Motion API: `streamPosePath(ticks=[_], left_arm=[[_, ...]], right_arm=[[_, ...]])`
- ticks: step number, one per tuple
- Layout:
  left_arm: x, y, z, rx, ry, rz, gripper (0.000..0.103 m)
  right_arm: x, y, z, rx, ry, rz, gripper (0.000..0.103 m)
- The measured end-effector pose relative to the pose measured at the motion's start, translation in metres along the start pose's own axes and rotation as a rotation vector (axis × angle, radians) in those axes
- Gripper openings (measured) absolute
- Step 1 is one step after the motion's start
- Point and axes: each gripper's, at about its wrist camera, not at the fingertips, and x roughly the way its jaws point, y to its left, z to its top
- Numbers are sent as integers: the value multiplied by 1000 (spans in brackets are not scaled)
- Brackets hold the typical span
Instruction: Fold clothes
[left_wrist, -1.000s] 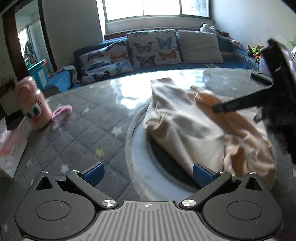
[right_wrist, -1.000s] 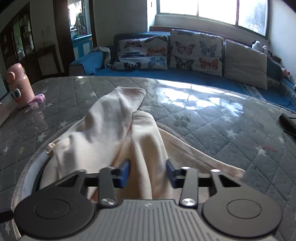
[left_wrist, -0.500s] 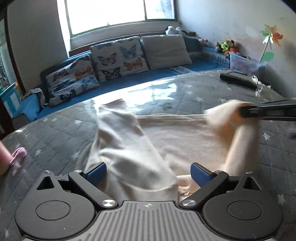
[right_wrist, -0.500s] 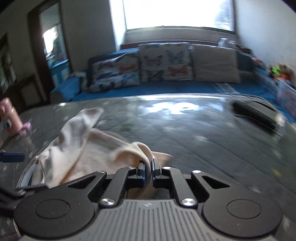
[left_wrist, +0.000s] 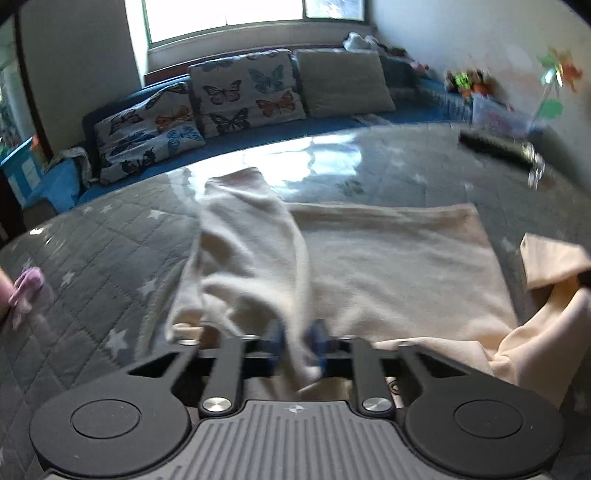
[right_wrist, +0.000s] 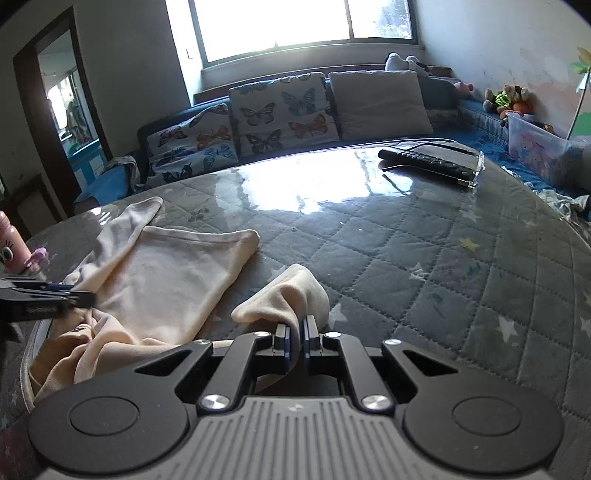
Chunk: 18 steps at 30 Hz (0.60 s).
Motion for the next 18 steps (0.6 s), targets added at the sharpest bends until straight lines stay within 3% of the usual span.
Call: streamPosePath(ticks=[10, 14, 18], left_arm=[[-75, 66, -38, -173, -71, 98, 7], [-107, 85, -72, -256, -44, 93, 3], [-130, 89, -110, -279, 10, 89, 3]], right_arm=[[-14, -5, -3, 31, -28, 12, 6], [-25, -7, -5, 39, -30, 22, 6], [-33, -9, -12, 28, -6, 20, 6]])
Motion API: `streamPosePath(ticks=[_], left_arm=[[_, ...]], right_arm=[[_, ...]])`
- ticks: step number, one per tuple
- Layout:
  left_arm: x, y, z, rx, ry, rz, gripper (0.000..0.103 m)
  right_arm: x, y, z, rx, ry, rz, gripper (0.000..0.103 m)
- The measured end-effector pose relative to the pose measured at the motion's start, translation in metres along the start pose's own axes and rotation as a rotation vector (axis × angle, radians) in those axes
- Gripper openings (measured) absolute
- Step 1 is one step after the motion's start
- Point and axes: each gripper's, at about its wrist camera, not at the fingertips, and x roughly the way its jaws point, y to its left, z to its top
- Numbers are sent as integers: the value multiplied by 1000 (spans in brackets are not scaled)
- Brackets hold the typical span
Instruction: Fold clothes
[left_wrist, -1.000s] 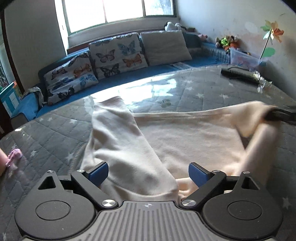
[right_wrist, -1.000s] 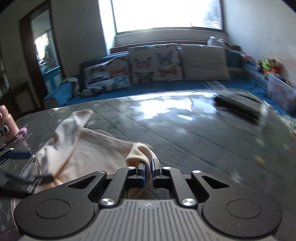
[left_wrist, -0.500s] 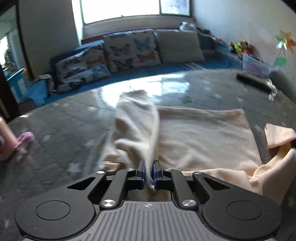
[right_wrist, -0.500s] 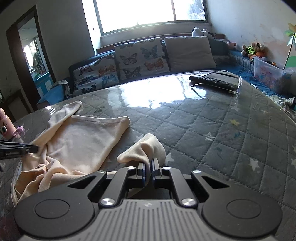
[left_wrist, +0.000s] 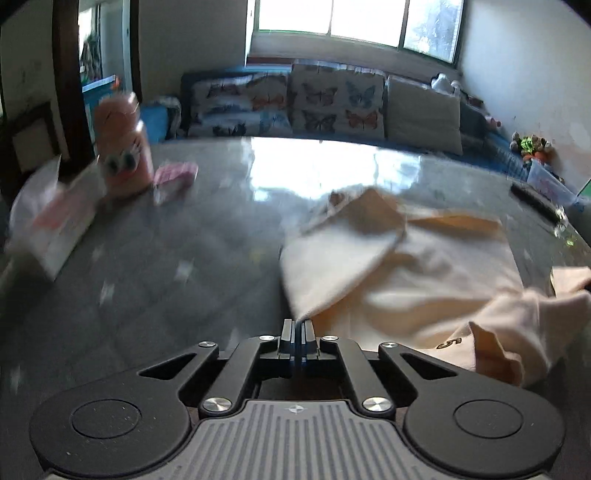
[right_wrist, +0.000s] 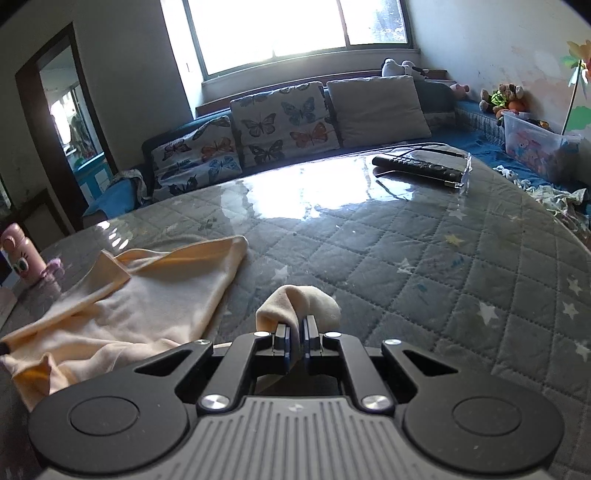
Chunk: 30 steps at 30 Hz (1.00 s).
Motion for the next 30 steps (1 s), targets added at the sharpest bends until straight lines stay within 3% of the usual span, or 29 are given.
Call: streamPosePath(ticks=[2, 4, 6, 8, 10, 12, 14, 17, 20, 26, 30], left_arm=[[-3, 3, -13, 27, 20, 27, 4], [-6, 6, -16, 30, 23, 36, 5], [-8, 8, -15, 31, 16, 42, 6], [-10, 9, -14, 34, 7, 47, 13], [-9, 1, -6, 58, -19, 40, 38], [-4, -10, 3, 88, -42, 39, 46], [1, -22, 12, 116, -64, 36, 47], [15, -38, 23, 152, -76, 21, 49], [29, -48, 31, 183, -70, 16, 50], [59, -74, 39, 284, -76, -3, 52], [84, -88, 45, 326, -56, -22, 52]], right_arm=[[1, -3, -5, 4, 32, -7, 9], [2, -6, -12, -7, 61, -34, 21], [0, -8, -17, -12, 75, -54, 26], [-3, -8, -17, -28, 71, -65, 28], [-6, -7, -17, -44, 64, -77, 41], [-3, -2, -15, -73, 60, -92, 43], [4, 4, -16, -120, 59, -119, 49], [10, 5, -18, -173, 56, -190, 49], [4, -10, -19, -130, 51, -219, 57], [-9, -40, -17, -60, 20, -323, 58], [-11, -38, -14, -62, 0, -320, 59]])
